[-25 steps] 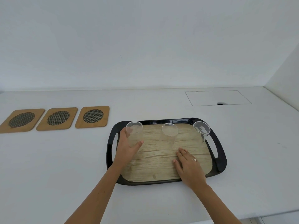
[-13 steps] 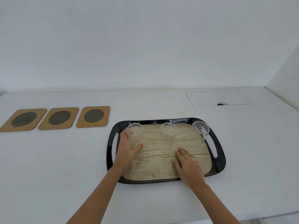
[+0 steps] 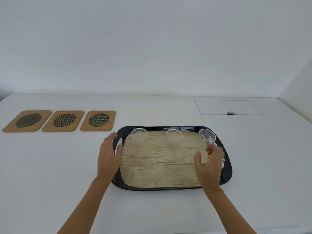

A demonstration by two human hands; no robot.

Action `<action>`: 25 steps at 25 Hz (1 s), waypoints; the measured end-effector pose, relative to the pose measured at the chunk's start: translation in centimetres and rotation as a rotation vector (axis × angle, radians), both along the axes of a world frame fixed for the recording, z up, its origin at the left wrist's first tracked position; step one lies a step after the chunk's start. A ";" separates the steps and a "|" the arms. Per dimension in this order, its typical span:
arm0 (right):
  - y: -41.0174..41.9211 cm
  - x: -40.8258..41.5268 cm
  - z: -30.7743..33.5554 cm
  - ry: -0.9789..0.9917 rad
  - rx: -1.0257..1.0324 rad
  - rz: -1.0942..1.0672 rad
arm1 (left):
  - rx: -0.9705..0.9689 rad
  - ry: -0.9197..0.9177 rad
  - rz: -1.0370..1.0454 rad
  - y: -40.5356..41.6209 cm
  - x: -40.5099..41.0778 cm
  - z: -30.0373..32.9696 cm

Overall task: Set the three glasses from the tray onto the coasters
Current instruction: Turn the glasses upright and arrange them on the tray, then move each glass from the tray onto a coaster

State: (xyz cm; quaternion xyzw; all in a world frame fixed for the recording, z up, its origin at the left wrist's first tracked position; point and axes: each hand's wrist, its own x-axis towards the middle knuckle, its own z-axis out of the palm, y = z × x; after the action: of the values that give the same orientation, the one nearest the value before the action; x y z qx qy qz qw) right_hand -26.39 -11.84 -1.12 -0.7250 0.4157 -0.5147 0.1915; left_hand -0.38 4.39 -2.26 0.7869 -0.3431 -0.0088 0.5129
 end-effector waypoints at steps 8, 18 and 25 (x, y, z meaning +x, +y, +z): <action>-4.7 -0.2 -1.2 -0.059 0.505 0.132 | -0.016 0.457 0.081 0.5 0.8 -2.6; -5.2 1.2 -0.8 -0.020 0.495 -0.033 | -0.055 0.543 -0.013 1.0 1.5 -3.0; -5.5 7.7 9.6 -0.163 0.282 -0.017 | 0.065 0.468 -0.149 3.3 6.2 -3.1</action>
State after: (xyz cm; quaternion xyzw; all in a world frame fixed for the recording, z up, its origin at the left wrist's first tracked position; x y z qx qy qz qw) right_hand -18.67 -17.33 8.46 -0.6433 0.4729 -0.5100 0.3201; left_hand 5.86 7.65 -5.36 0.7520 -0.2714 -0.2396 0.5509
